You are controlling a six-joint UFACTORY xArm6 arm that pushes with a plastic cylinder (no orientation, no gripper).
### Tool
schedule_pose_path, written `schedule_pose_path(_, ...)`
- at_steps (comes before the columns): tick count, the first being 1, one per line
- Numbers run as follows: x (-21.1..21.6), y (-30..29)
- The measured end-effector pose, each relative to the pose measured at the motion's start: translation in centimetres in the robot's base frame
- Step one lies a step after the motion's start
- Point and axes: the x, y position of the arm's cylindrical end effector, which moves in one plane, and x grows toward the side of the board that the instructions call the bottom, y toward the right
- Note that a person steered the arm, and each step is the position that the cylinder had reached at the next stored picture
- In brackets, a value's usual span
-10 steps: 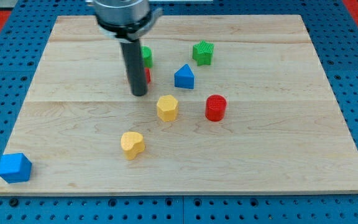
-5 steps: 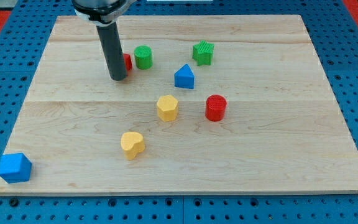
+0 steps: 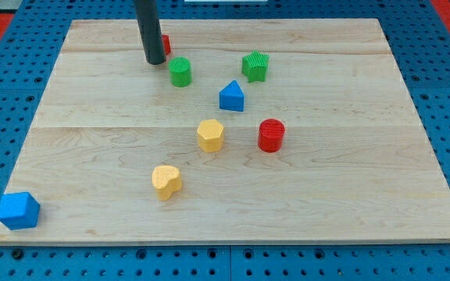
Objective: Slide the red star towards top left
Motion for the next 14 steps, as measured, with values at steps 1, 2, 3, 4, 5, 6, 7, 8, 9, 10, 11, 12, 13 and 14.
schedule_pose_path(1, -0.9, 0.2)
schedule_pose_path(2, -1.6, 0.4)
schedule_pose_path(3, -1.6, 1.5)
schedule_pose_path(4, -1.6, 2.3)
schedule_pose_path(5, -2.5, 2.3)
schedule_pose_path(6, -4.2, 2.3)
schedule_pose_path(7, -5.4, 2.2)
schedule_pose_path(8, -5.7, 1.7)
schedule_pose_path(9, -5.7, 1.0)
schedule_pose_path(10, -6.6, 1.0)
schedule_pose_path(11, -8.1, 1.8)
schedule_pose_path(12, -9.0, 1.5)
schedule_pose_path(13, -9.2, 0.5)
schedule_pose_path(14, -9.2, 0.5)
